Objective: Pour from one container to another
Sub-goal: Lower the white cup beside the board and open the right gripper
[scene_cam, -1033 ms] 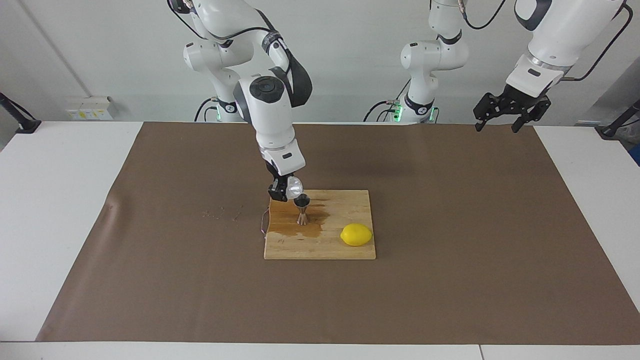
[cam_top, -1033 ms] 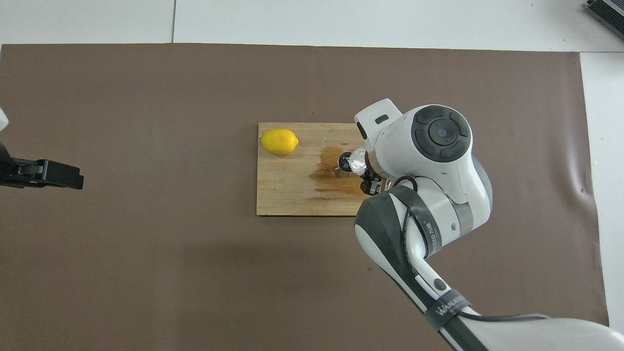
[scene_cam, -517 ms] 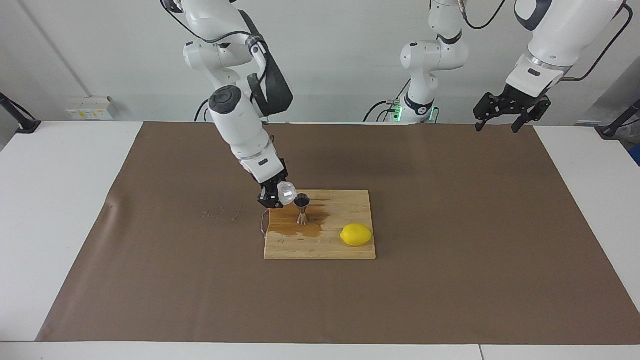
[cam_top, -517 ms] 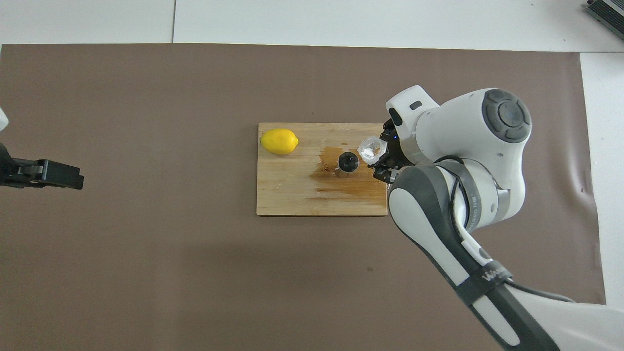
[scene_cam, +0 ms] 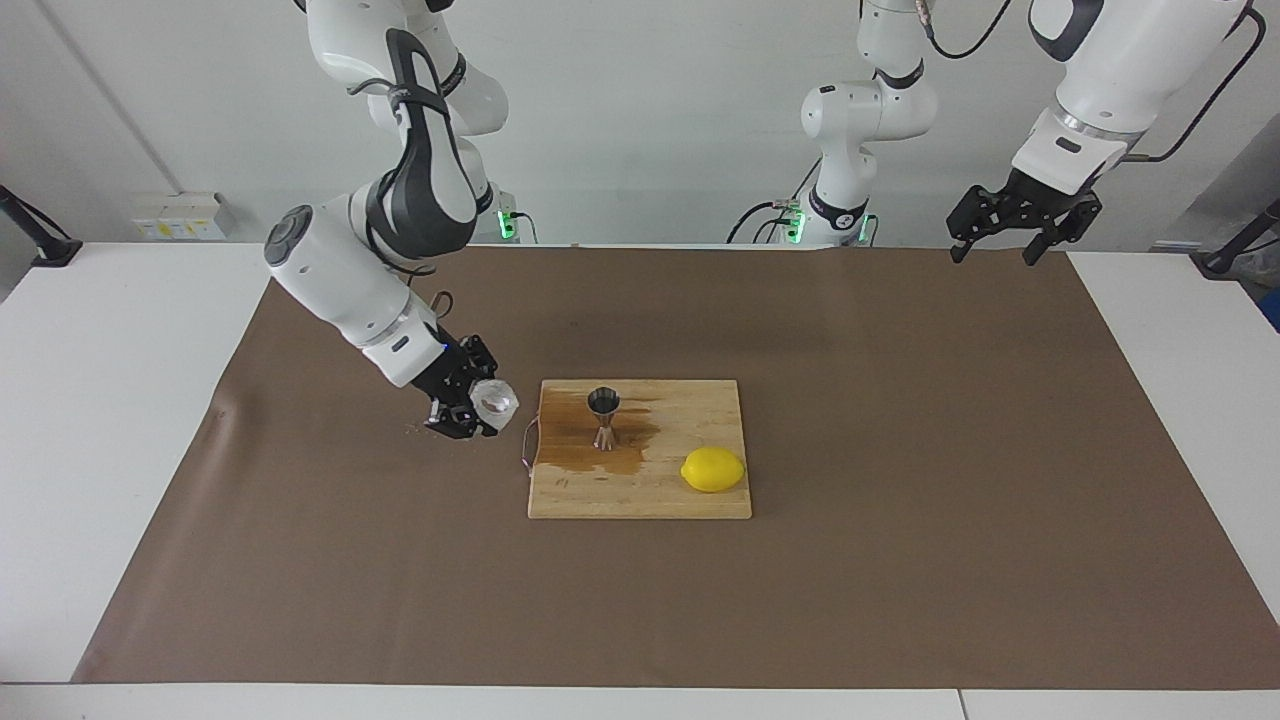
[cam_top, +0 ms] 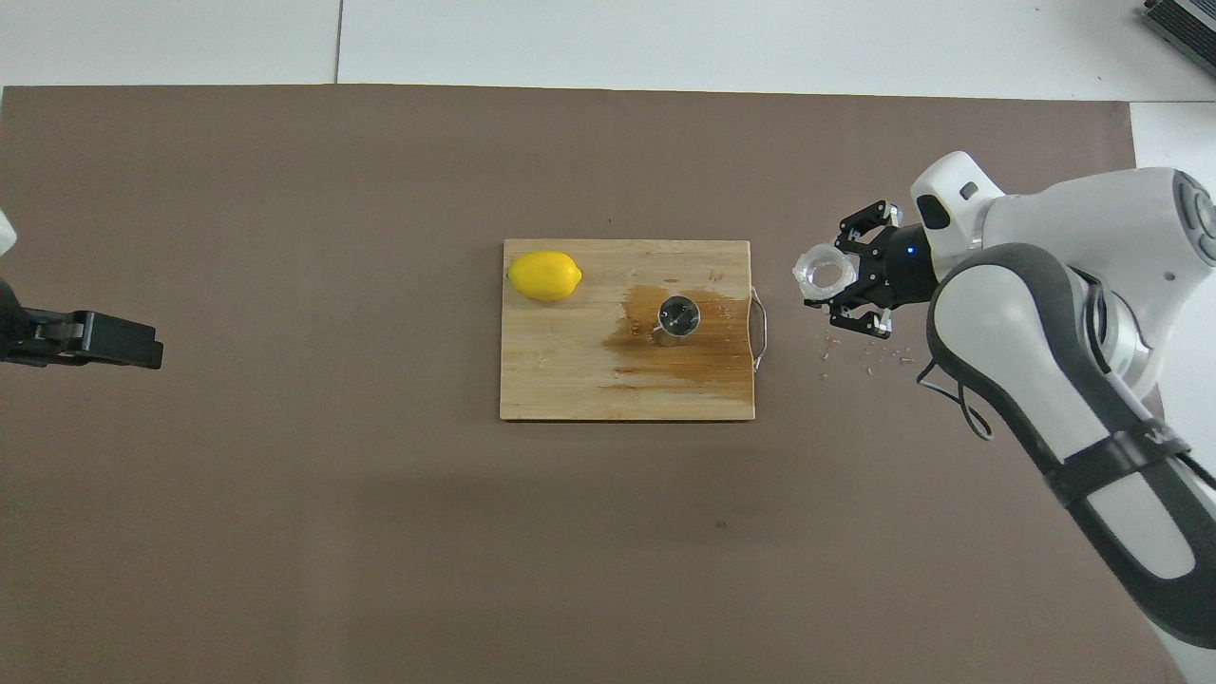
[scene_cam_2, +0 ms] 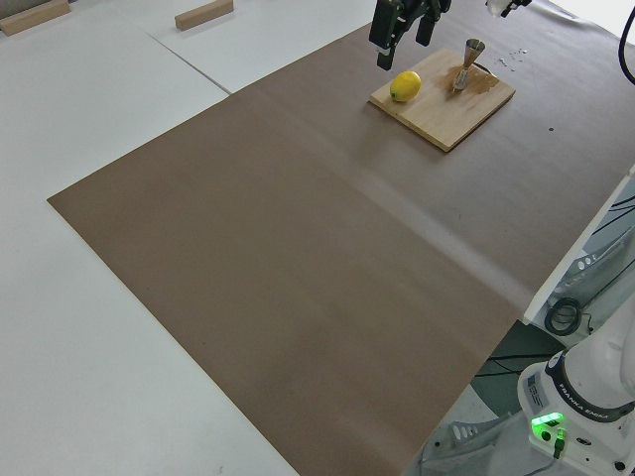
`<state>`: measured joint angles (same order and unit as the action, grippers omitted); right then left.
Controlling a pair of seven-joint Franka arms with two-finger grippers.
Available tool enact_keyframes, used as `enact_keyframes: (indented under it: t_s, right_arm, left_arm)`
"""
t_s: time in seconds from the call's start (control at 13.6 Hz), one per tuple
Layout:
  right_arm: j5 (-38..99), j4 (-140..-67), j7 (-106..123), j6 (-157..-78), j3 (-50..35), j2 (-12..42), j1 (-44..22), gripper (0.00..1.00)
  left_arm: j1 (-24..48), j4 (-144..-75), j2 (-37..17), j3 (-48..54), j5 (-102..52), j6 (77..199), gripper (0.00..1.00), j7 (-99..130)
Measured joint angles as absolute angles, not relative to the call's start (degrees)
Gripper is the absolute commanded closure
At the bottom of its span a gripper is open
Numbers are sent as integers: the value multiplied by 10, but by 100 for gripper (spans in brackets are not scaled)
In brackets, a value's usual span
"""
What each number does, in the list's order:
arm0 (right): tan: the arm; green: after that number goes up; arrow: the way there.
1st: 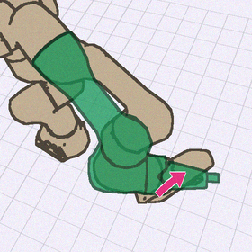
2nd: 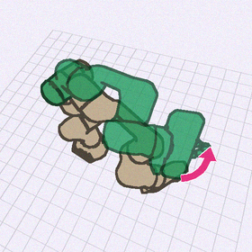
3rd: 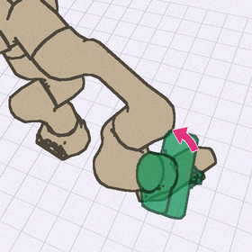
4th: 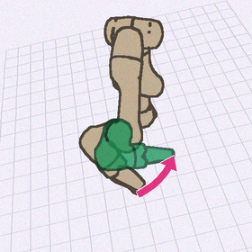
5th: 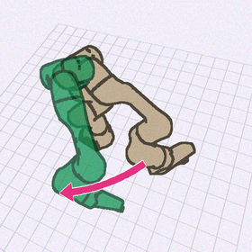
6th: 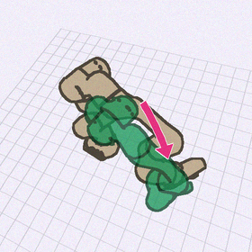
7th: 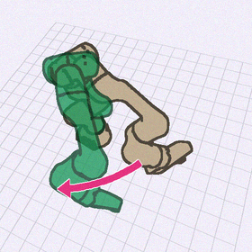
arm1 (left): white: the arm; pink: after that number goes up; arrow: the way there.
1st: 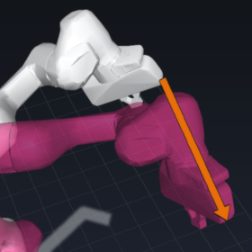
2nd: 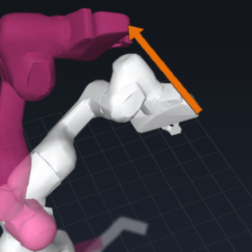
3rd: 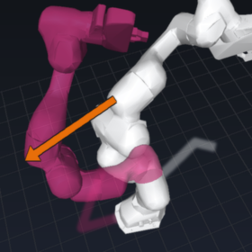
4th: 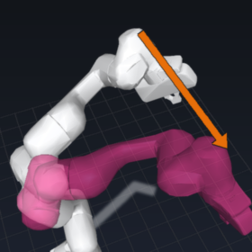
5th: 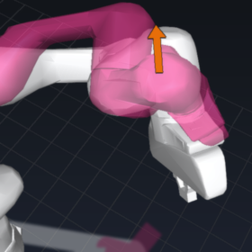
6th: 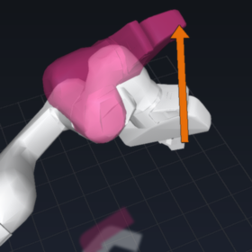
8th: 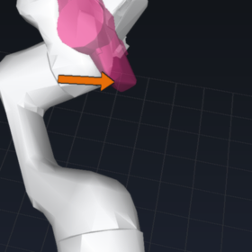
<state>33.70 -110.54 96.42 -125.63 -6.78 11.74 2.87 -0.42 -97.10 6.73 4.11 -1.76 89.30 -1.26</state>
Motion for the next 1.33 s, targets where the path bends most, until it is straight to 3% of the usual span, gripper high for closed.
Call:
enact_keyframes:
  t_s: [0.66, 0.74, 0.81, 0.89, 1.11, 1.33]
  right_arm:
    - [452, -1231, 1284, -1257, -67, 137, 159, 67]
    - [468, -1234, 1313, -1257, -67, 150, 164, 62]
    - [485, -1234, 1340, -1258, -67, 164, 167, 36]
    - [494, -1233, 1354, -1256, -67, 174, 169, 0]
    - [497, -1227, 1351, -1256, -69, 172, 167, 0]
    - [390, -1216, 1196, -1254, -71, 119, 144, 0]
  left_arm:
    - [-4, -971, 67, 41, -18, 893, 0, -13]
    - [-4, -971, 67, 41, -18, 893, 0, -13]
    - [-4, -971, 67, 41, -18, 893, 0, -13]
    - [-4, -971, 67, 41, -18, 893, 0, -13]
    - [-4, -971, 67, 41, -18, 893, 0, -13]
    - [-4, -971, 67, 41, -18, 893, 0, -13]
